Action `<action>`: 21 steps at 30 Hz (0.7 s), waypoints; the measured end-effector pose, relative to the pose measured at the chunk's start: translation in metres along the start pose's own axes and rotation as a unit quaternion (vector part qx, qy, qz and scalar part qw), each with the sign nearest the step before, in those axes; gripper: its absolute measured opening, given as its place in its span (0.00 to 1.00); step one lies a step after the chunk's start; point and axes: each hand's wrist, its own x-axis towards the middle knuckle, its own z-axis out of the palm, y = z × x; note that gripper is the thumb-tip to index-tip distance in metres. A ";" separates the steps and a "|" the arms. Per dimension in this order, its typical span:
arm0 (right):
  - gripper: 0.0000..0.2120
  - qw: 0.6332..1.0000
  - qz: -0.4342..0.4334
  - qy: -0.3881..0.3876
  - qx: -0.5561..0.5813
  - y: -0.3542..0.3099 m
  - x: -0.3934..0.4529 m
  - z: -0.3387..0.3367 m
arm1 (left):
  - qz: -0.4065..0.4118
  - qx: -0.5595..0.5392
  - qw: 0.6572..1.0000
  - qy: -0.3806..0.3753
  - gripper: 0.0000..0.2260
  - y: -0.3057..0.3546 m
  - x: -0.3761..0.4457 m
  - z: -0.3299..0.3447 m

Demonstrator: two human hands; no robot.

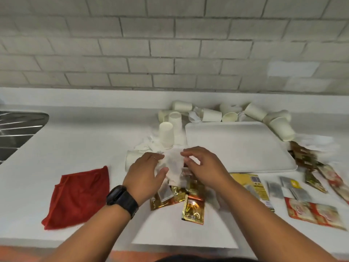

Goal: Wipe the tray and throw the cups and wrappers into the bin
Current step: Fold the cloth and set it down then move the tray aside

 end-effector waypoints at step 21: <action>0.29 0.928 0.245 -0.036 -0.279 0.249 0.005 -0.196 | -0.251 0.006 0.960 -0.125 0.15 0.094 0.076 0.106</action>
